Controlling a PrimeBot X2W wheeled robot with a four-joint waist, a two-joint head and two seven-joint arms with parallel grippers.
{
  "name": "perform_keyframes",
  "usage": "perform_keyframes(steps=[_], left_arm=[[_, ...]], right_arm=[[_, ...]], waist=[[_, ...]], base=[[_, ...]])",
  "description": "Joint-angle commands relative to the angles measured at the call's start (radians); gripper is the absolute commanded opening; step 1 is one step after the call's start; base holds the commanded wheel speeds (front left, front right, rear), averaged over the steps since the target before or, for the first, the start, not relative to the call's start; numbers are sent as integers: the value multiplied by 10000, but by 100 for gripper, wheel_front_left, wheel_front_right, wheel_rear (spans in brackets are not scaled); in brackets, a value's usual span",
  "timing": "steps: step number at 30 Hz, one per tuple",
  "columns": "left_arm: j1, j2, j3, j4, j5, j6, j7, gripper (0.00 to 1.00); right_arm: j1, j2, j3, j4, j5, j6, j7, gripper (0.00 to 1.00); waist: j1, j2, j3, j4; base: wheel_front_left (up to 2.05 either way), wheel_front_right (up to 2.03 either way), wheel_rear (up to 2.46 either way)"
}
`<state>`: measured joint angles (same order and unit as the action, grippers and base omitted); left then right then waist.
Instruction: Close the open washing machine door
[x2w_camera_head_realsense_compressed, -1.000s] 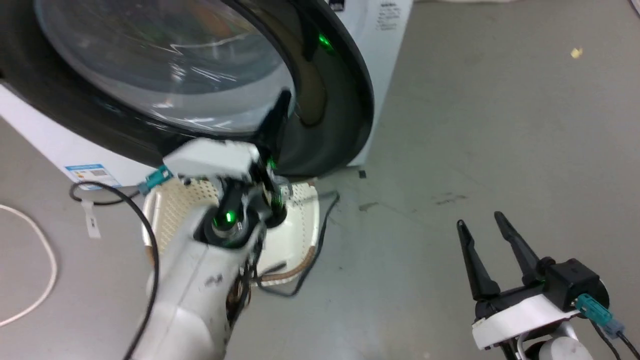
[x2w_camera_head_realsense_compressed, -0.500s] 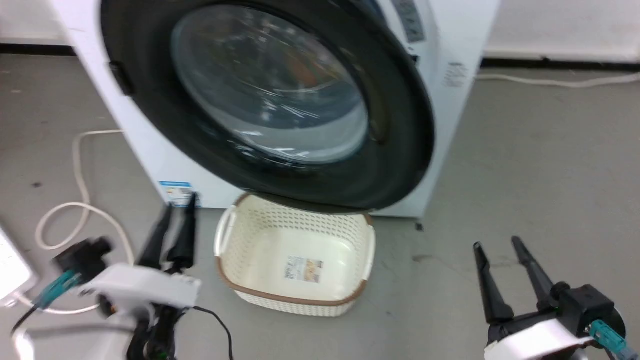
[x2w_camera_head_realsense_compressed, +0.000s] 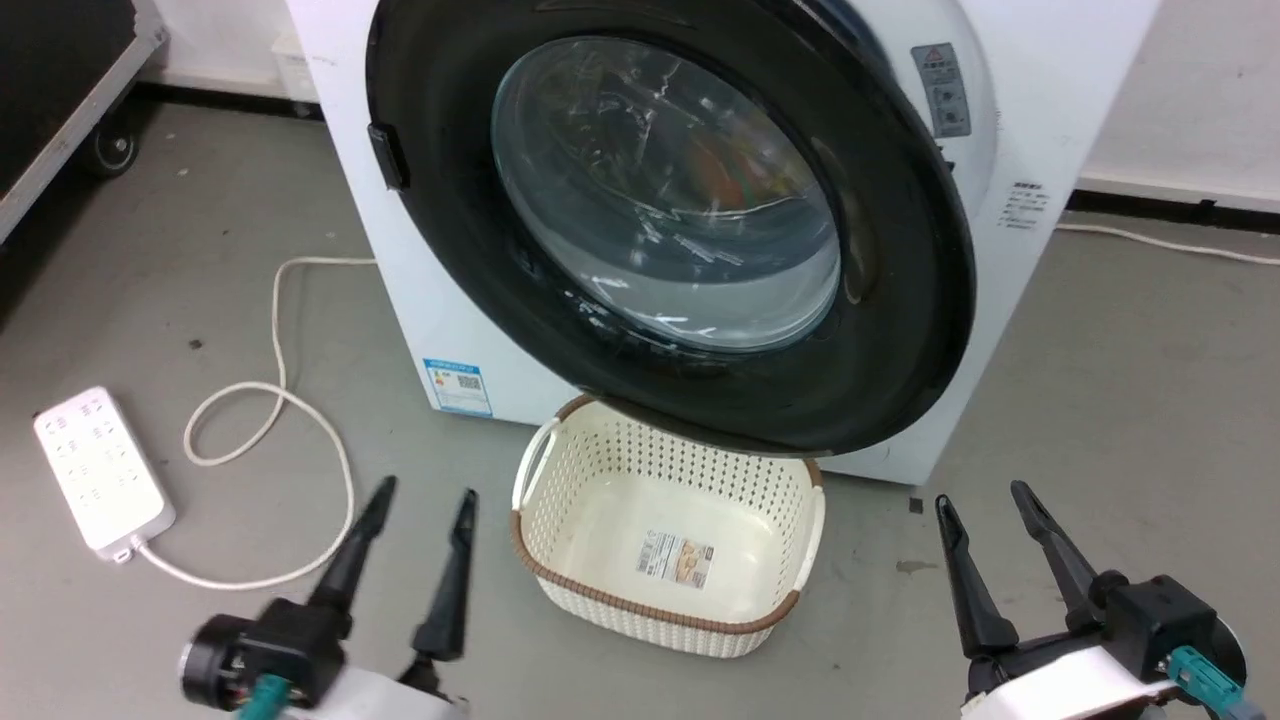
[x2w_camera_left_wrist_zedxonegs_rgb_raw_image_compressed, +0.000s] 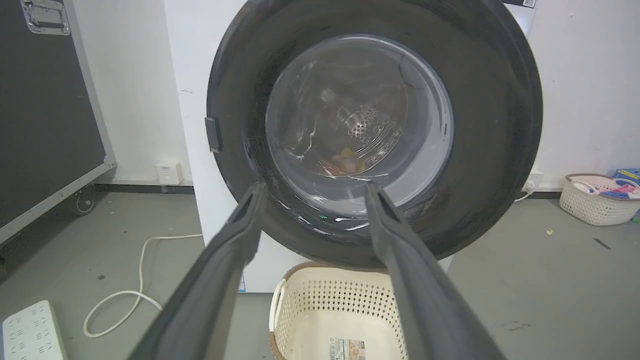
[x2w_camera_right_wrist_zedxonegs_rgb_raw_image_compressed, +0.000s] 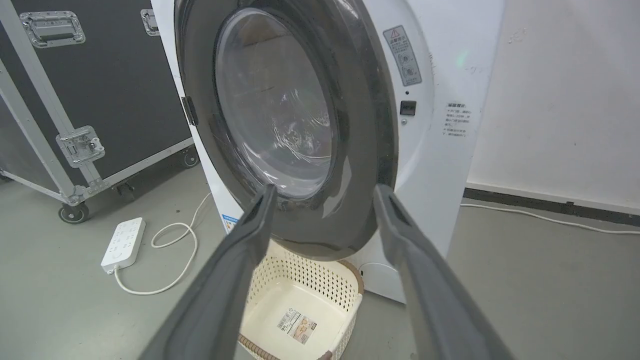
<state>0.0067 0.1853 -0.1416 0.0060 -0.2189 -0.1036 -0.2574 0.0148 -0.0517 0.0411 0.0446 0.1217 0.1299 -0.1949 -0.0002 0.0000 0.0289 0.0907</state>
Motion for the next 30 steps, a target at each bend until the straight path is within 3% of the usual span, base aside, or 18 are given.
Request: perform_keyframes(steps=[1, 2, 3, 9, 16, 23, 30], left_arm=[[83, -81, -42, -63, 195, 49, -42, 100], [111, -117, -81, -66, 400, 65, -42, 100], [127, -157, -123, -70, 577, 74, -42, 100], [-76, -551, -50, -260, 963, 90, -43, 100], [-689, -766, -294, -249, 1267, -21, -43, 100], [-1243, -978, -364, -181, 1159, -130, -43, 100], [-1584, -1110, -395, -165, 1183, -178, -43, 100]], right_arm=[[103, 14, 45, -49, -74, 8, 41, 100], [90, 14, 106, -37, -47, 8, 117, 64], [68, -12, 174, -48, -59, 8, 168, 0], [-542, -520, 564, -198, -33, 8, 483, 0], [-2698, -1716, 1062, 98, 316, 8, 1052, 0], [-4883, -3025, 1233, 1281, 1060, 8, 1492, 0], [-6589, -3562, 531, 2794, 1725, 8, 1894, 0]], waist=[[2, 0, 97, 73], [2, 0, 153, 108], [2, 0, 212, 158], [2, 0, 969, 552], [2, 0, 2223, 919], [2, 0, 2944, 1204], [2, 0, 3354, 1326]], base=[[0, 0, 0], [0, 0, 0], [0, 0, 0], [0, 0, 0], [0, 0, 0], [0, 0, 0], [0, 0, 0]])
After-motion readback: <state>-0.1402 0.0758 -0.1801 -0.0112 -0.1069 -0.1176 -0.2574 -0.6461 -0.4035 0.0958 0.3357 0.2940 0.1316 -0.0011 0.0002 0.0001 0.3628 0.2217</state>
